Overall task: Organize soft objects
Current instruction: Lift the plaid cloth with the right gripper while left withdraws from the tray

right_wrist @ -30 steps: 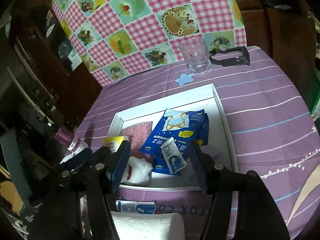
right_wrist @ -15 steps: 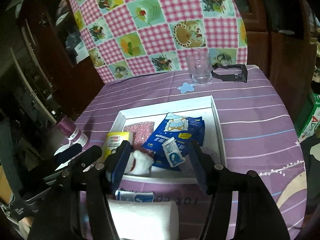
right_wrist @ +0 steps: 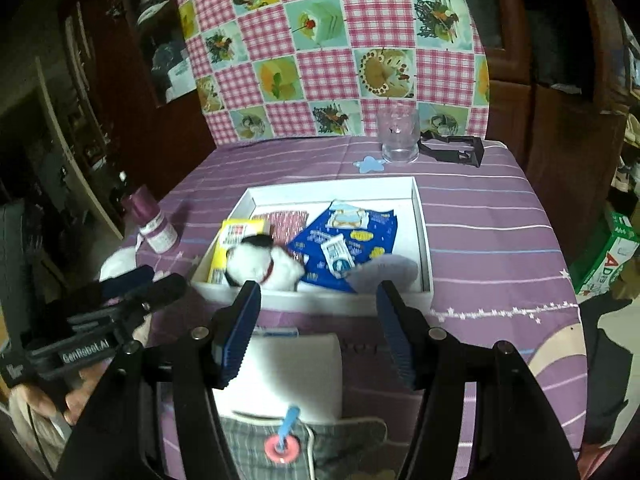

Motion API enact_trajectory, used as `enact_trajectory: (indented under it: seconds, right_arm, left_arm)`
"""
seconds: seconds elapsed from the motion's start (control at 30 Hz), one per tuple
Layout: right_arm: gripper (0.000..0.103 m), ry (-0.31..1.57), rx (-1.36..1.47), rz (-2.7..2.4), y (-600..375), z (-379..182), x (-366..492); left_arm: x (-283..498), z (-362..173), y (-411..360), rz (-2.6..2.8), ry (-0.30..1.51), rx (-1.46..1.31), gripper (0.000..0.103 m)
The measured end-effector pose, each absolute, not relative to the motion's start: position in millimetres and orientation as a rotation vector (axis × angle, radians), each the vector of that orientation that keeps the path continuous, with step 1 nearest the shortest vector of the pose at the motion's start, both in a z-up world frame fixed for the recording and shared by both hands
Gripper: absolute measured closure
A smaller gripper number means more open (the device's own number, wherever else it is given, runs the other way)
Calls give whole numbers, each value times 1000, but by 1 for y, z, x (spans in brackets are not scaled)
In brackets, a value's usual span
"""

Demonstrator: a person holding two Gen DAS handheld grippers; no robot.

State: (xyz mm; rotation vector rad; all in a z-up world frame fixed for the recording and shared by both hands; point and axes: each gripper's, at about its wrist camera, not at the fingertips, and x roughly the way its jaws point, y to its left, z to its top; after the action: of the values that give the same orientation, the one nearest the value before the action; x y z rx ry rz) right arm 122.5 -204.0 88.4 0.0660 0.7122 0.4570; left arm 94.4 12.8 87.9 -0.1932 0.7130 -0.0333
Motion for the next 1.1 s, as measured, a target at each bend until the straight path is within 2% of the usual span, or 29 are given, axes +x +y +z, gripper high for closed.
enact_trajectory:
  seconds: [0.4,0.9,1.1]
  right_arm:
    - [42,715,79,513,-221,53,82]
    - [42,881,22,505,-209,21,64]
    - [38,920,-25,481,-203,13,62]
  left_arm:
    - [61,62,28,-44,703,-213,30]
    - [52,55,16,-78,789,-230,30]
    - [54,47,9,-83,859,-230,30]
